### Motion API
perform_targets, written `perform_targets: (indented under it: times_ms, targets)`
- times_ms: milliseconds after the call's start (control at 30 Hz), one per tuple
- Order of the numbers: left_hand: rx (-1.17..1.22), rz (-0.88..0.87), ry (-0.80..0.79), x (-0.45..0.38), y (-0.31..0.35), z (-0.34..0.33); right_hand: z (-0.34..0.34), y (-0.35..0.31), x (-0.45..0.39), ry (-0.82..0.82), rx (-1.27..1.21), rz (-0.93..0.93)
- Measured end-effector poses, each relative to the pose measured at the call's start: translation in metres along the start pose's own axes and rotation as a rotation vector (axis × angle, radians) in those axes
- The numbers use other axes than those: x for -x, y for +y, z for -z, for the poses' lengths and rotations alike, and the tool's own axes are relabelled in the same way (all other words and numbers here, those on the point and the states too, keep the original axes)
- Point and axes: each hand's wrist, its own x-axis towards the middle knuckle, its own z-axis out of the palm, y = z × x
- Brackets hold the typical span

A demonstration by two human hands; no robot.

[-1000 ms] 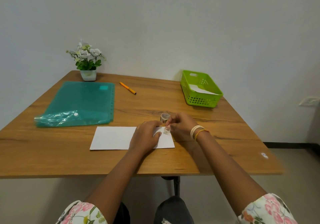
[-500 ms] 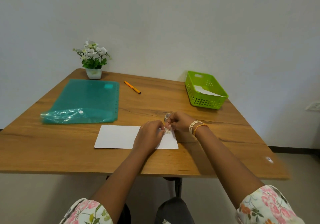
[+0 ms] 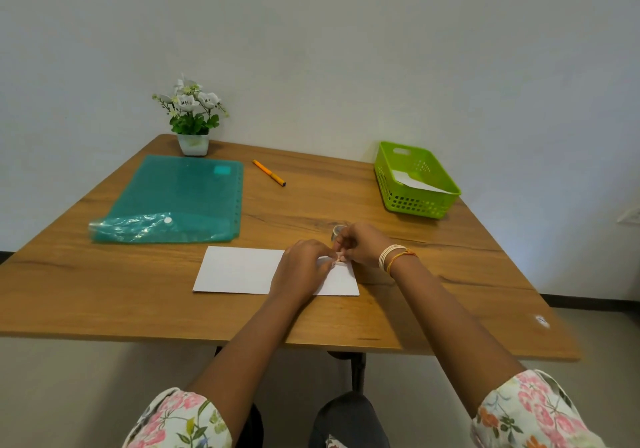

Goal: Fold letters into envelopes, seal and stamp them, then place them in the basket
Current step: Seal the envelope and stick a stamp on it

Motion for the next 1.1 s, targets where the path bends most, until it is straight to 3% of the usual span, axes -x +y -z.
perform_targets:
  times_ms: [200,400,500,733,933,1100]
  targets:
    - [-0.071,-0.024,-0.003,0.0,-0.002,-0.002,-0.003,-0.002,0.005,0.054,-0.034,-0.019]
    - [-0.08,-0.004,-0.005,0.001,-0.001,-0.004,-0.034,0.015,0.021,0.369,-0.157,-0.143]
    - [-0.069,-0.004,0.0,-0.003,0.002,-0.002,-0.043,0.021,0.027,0.44,-0.267,-0.155]
    - [-0.077,0.015,-0.002,0.0,-0.002,-0.003,-0.054,0.018,0.028,0.494,-0.419,-0.2]
    - [-0.08,0.028,-0.016,-0.002,-0.003,-0.003,-0.047,0.019,0.027,0.346,-0.372,-0.154]
    - [-0.095,0.036,-0.045,-0.001,-0.003,-0.004,-0.046,0.021,0.029,0.357,-0.433,-0.175]
